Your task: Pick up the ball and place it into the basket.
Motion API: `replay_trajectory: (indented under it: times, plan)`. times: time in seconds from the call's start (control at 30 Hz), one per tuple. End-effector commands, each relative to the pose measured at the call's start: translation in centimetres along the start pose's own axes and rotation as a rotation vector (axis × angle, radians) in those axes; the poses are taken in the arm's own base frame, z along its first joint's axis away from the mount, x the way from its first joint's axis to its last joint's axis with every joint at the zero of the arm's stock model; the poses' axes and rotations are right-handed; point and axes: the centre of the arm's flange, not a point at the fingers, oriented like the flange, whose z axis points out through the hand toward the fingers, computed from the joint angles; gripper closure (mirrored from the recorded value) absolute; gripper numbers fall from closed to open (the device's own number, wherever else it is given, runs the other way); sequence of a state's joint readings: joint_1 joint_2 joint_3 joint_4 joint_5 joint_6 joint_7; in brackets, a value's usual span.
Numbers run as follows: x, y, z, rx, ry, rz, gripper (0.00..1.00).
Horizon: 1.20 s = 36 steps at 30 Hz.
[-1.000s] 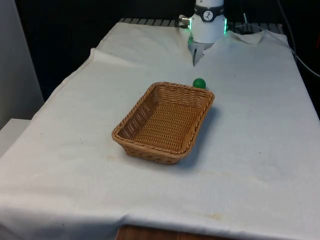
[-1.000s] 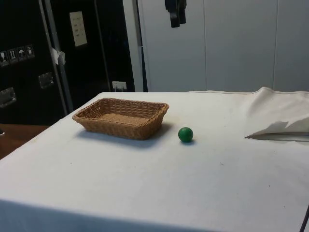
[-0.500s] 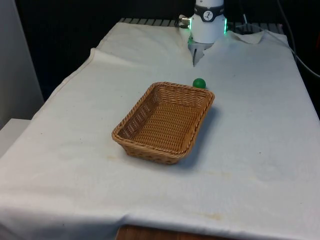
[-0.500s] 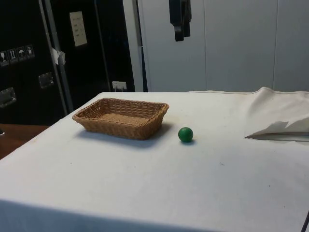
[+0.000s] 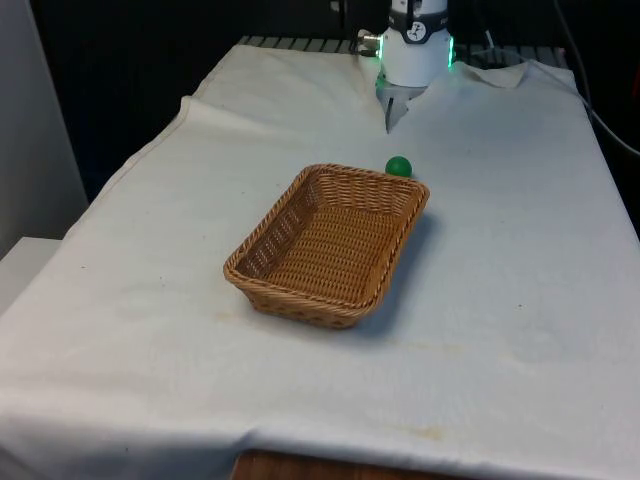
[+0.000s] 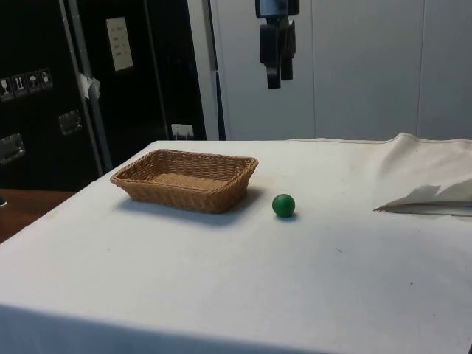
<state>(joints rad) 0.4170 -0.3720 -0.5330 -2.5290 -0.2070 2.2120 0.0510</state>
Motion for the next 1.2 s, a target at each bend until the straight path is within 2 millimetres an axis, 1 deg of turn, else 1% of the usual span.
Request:
replay_trajectory:
  times: [0.0,0.1,0.2,0.23,0.3,0.33,0.37,0.4,0.5,0.53,0.57,0.6,0.73,0.83,0.87,0.9,1.0,1.03,1.13,1.17]
  plan:
    - [-0.1,0.0,0.4,-0.009,0.011,0.006,0.00]
    - [-0.1,-0.2,0.8,-0.010,0.015,0.006,0.00]
    - [-0.3,-0.4,1.7,-0.008,0.021,0.009,0.00]
    - [-0.4,-0.5,2.3,-0.006,0.026,0.013,0.00]
    - [-0.5,-0.6,2.6,-0.006,0.027,0.014,0.00]
    - [-0.6,-0.8,3.3,-0.005,0.031,0.016,0.00]
    - [-0.6,-0.7,3.0,-0.002,0.021,0.011,0.00]
    - [-0.6,-0.9,3.6,-0.005,0.032,0.017,0.00]
    - [-0.7,-1.0,4.5,-0.005,0.037,0.022,0.00]
    - [-0.8,-1.3,5.2,-0.006,0.039,0.025,0.00]
    - [-0.8,-1.3,5.5,-0.006,0.040,0.027,0.00]
    - [-0.8,-1.2,5.3,-0.008,0.033,0.020,0.00]
    - [-0.9,-1.9,7.3,-0.010,0.043,0.030,0.00]
    - [-1.0,-2.4,8.3,-0.013,0.045,0.026,0.00]
    - [-1.0,-2.1,8.1,-0.018,0.039,0.022,0.00]
    - [-1.0,-2.6,8.6,-0.014,0.047,0.025,0.00]
    - [-1.1,-3.2,9.7,-0.016,0.049,0.019,0.00]
    - [-1.1,-3.5,10.3,-0.019,0.051,0.013,0.00]
    - [-1.2,-4.0,11.2,-0.023,0.054,0.004,0.00]
    - [-1.1,-3.8,11.2,-0.030,0.048,0.003,0.00]
